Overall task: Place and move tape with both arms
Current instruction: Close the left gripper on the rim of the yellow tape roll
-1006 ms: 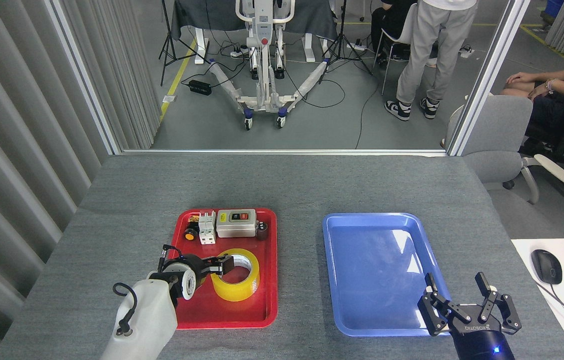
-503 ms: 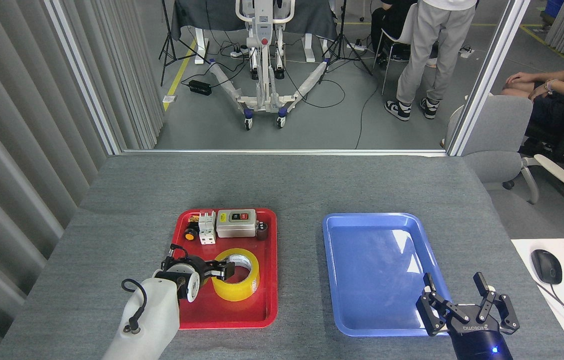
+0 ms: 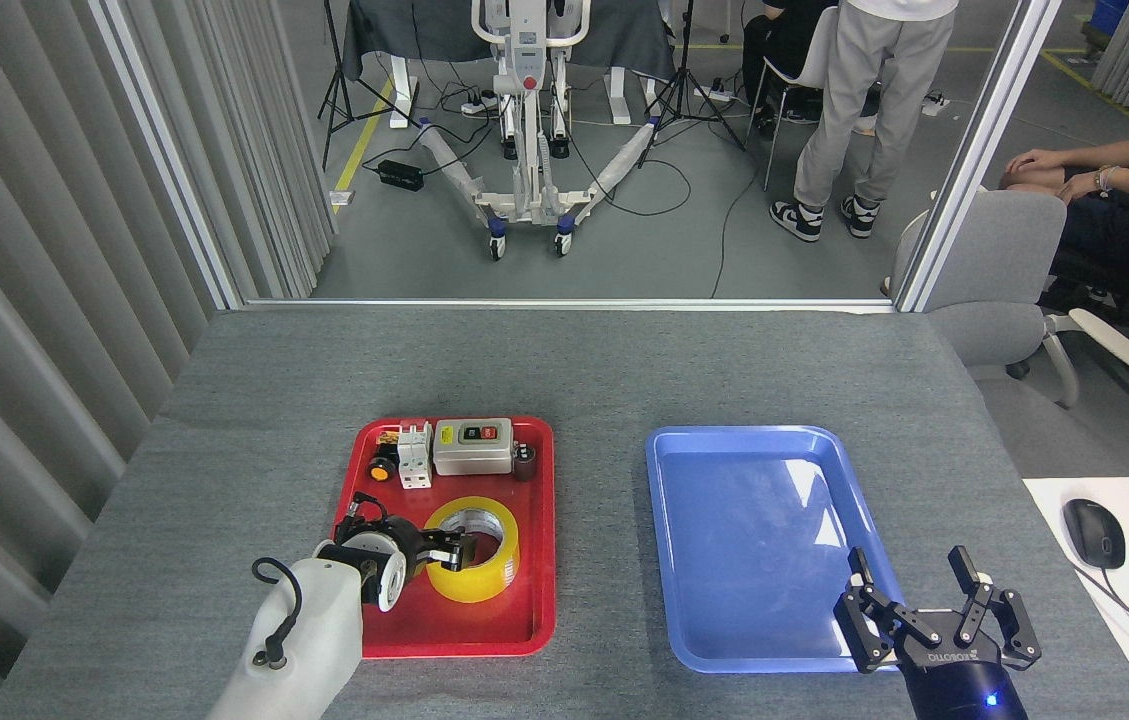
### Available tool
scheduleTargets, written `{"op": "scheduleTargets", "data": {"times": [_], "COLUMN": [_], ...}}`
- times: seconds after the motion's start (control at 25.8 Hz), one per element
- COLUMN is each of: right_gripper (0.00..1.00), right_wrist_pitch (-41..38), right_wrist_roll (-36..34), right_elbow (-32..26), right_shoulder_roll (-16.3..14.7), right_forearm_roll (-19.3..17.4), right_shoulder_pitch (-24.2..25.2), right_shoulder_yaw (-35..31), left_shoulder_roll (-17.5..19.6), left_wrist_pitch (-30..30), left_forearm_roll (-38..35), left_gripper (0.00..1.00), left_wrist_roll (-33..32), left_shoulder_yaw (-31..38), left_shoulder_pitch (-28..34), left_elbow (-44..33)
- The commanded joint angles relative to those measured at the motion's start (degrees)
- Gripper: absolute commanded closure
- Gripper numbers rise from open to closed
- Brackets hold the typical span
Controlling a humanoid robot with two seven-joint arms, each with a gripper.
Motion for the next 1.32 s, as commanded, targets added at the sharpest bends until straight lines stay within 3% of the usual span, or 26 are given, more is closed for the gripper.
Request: {"op": "scheduleTargets", "data": {"times": [0.0,0.27,0.35,0.5,0.93,1.12,1.28], "right_gripper": [0.0,0.0,0.0,0.0,0.0,0.0,0.0], "right_wrist_pitch": [-0.03,-0.12,-0.12,-0.12,-0.12,-0.12,-0.12], "right_wrist_roll": [0.14,0.14,0.14,0.14,-0.21,-0.21,-0.21], "right_elbow": [0.25,0.69,0.69,0.78,1.92,1.92,2.01], "right_shoulder_roll": [-0.05,-0.14,-0.05,-0.23,-0.31,-0.31,-0.31], "right_forearm_roll": [0.0,0.0,0.0,0.0,0.0,0.0,0.0], "right_shoulder_pitch": [0.0,0.0,0.0,0.0,0.18,0.18,0.09], "right_shoulder_yaw": [0.0,0.0,0.0,0.0,0.0,0.0,0.0], "left_shoulder_roll": [0.13,0.39,0.57,0.83,0.83,1.01,1.89], "left_wrist_pitch": [-0.51,-0.95,-2.62,-5.61,-6.49,-6.31,-5.43], "left_forearm_roll": [-0.16,-0.34,-0.34,-0.34,1.69,12.41,24.36], "left_gripper": [0.12,0.22,0.29,0.53,0.81,0.91,0.91], "left_wrist_roll": [0.01,-0.16,-0.25,-2.8,-4.73,-4.91,-4.91], "left_shoulder_yaw": [-0.14,-0.14,-0.14,-0.05,0.92,4.08,7.42], "left_shoulder_pitch": [-0.02,-0.02,0.07,0.16,0.25,0.69,1.65], "left_elbow": [0.22,0.48,0.48,0.39,-0.66,-4.0,-6.37]}}
